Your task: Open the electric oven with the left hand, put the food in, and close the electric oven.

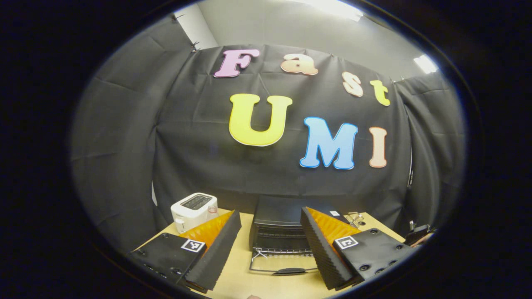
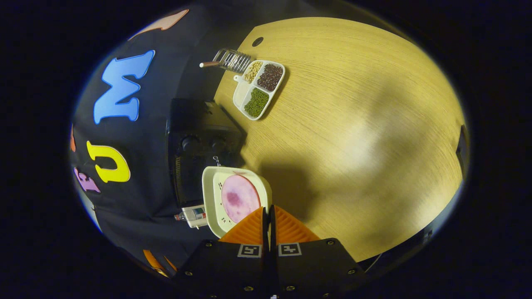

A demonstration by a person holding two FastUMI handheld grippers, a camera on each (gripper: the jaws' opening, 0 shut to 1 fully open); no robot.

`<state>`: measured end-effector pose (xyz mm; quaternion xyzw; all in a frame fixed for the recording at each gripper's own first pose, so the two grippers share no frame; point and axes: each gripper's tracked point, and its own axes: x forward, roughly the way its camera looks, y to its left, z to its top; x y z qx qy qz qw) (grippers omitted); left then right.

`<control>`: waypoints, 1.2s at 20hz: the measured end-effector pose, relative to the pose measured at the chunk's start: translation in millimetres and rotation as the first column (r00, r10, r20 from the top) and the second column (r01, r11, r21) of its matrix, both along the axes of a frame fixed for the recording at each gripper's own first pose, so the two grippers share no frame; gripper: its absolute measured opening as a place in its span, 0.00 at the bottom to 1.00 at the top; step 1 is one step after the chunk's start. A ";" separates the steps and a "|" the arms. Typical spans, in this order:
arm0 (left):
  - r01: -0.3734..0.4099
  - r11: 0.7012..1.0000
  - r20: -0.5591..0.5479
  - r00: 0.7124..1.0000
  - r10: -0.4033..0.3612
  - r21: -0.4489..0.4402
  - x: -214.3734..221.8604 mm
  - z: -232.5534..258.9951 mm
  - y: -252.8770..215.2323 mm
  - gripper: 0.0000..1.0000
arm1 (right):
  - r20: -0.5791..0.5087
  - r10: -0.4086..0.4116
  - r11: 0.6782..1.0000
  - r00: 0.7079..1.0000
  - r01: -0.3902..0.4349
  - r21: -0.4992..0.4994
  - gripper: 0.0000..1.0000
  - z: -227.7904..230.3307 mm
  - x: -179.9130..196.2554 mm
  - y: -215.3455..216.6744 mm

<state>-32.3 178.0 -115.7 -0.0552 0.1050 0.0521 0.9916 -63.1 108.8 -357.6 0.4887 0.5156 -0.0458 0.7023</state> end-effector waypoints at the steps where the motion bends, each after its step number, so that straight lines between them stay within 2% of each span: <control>1: -0.001 1.000 0.003 1.000 0.001 0.009 -2.7 0.0 6.3 1.00 | -0.001 -0.007 1.000 1.000 0.007 -0.005 0.00 2.0 2.6 11.7; 2: 0.001 1.000 0.002 1.000 -0.001 0.010 -5.6 1.0 11.3 0.97 | 0.001 -0.017 1.000 1.000 0.017 -0.006 0.00 3.9 6.0 19.0; 6: -0.006 1.000 -0.002 1.000 0.006 -0.004 -14.5 -0.5 31.1 0.99 | -0.036 -0.109 0.992 0.993 0.111 0.058 0.01 6.9 25.6 63.0; 12: -0.047 0.998 -0.017 0.999 0.046 -0.029 -29.9 -6.3 58.2 0.92 | -0.060 -0.251 0.966 0.966 0.254 0.040 0.01 -2.0 65.5 115.4; 15: -0.074 0.996 -0.024 0.997 0.073 -0.040 -37.5 -10.4 70.6 0.92 | -0.080 -0.314 0.949 0.946 0.315 0.013 0.01 -11.9 86.9 134.8; 16: -0.083 0.996 -0.026 0.996 0.082 -0.039 -40.9 -11.5 75.2 1.00 | -0.084 -0.336 0.941 0.938 0.337 0.009 0.00 -15.0 95.1 140.4; 18: -0.105 0.994 -0.035 0.994 0.103 -0.044 -46.8 -16.0 86.7 0.97 | -0.086 -0.380 0.924 0.921 0.381 -0.001 0.00 -20.2 109.8 149.9; 19: -0.120 0.992 -0.040 0.992 0.118 -0.045 -49.4 -17.6 94.2 1.00 | -0.078 -0.395 0.919 0.916 0.394 -0.020 0.01 -22.8 117.0 151.5; 21: -0.148 0.988 -0.049 0.988 0.145 -0.047 -54.8 -21.4 106.6 0.98 | -0.052 -0.436 0.899 0.899 0.432 -0.070 0.01 -28.0 131.0 152.7; 24: -0.181 0.982 -0.063 0.982 0.178 -0.049 -61.5 -26.5 120.9 1.00 | -0.024 -0.475 0.877 0.880 0.471 -0.091 0.01 -35.1 152.6 162.2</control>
